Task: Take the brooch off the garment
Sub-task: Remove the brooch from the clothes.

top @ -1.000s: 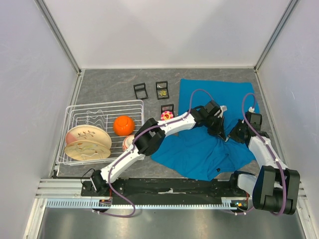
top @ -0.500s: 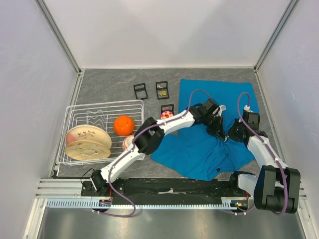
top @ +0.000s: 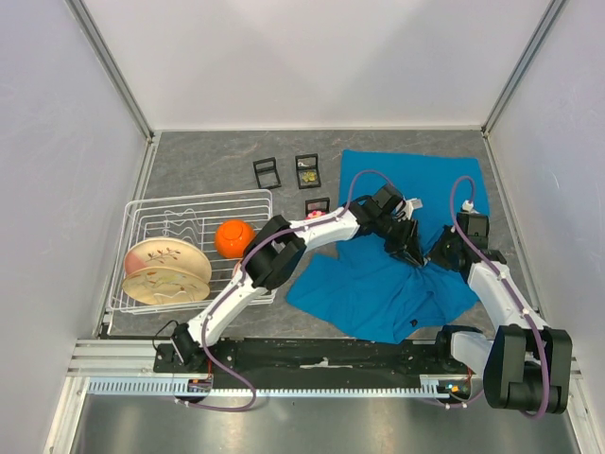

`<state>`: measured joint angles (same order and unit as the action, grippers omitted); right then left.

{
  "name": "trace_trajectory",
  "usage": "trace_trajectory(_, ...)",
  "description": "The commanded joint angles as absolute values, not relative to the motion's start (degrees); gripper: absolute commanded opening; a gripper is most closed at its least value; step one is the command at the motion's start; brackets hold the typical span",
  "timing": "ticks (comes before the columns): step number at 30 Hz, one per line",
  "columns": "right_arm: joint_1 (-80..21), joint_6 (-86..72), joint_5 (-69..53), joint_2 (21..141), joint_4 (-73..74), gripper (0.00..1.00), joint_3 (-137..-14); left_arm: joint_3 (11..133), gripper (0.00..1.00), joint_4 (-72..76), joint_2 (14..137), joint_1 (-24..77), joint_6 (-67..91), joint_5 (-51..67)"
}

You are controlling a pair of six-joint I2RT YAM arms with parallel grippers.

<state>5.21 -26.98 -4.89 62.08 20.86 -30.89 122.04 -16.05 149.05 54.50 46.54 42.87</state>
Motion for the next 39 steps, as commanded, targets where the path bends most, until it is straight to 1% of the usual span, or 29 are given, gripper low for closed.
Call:
trace_trajectory(1, 4.7, -27.6, -3.5, 61.8, 21.2, 0.00, -32.4, 118.0, 0.36, -9.4, 140.2, 55.0, 45.0, 47.9)
trace_trajectory(4, 4.7, -26.1, -0.4, 62.9, 23.7, 0.00, -33.7, 112.6, 0.35, -7.1, 137.3, 54.9, 44.6, 47.5)
trace_trajectory(5, 4.6, -26.5, -0.3, 63.1, 24.6, 0.00, -33.9, 111.8, 0.34, -6.9, 137.0, 54.9, 44.6, 47.2)
trace_trajectory(9, 1.5, -28.8, 7.0, 65.9, 28.4, 0.00, -35.5, 110.6, 0.33, -7.3, 137.4, 54.4, 43.1, 45.8)
trace_trajectory(13, -3.9, -33.1, 18.1, 67.5, 33.2, 0.00, -37.3, 110.7, 0.31, -7.5, 139.1, 53.9, 42.0, 44.2)
trace_trajectory(14, -4.7, -33.9, 22.5, 67.8, 34.3, 0.00, -38.5, 110.7, 0.31, -7.3, 139.6, 53.6, 41.8, 43.9)
trace_trajectory(16, -6.9, -34.5, 26.1, 69.3, 37.6, 0.00, -40.3, 110.4, 0.30, -7.1, 139.9, 53.4, 41.0, 41.9)
trace_trajectory(17, -7.8, -35.0, 31.5, 70.0, 39.2, 0.00, -42.9, 110.4, 0.30, -7.9, 140.0, 53.2, 39.6, 41.0)
trace_trajectory(18, -9.2, -35.6, 33.6, 71.4, 40.3, 0.00, -43.9, 110.5, 0.30, -8.3, 140.4, 53.1, 39.1, 39.5)
trace_trajectory(23, -11.4, -37.4, 37.8, 77.4, 45.8, 0.00, -48.2, 108.0, 0.29, -7.4, 141.0, 52.6, 38.1, 39.0)
trace_trajectory(29, -12.8, -41.1, 41.2, 88.8, 50.0, 0.00, -51.3, 103.5, 0.29, -3.9, 139.7, 52.6, 37.4, 36.4)
trace_trajectory(31, -13.4, -42.3, 42.7, 91.0, 51.3, 0.00, -52.5, 102.9, 0.30, -3.8, 139.2, 52.6, 36.9, 36.0)
trace_trajectory(39, -17.0, -47.1, 48.0, 106.7, 56.9, 0.00, -57.7, 98.6, 0.29, -2.4, 139.0, 52.3, 36.5, 34.3)
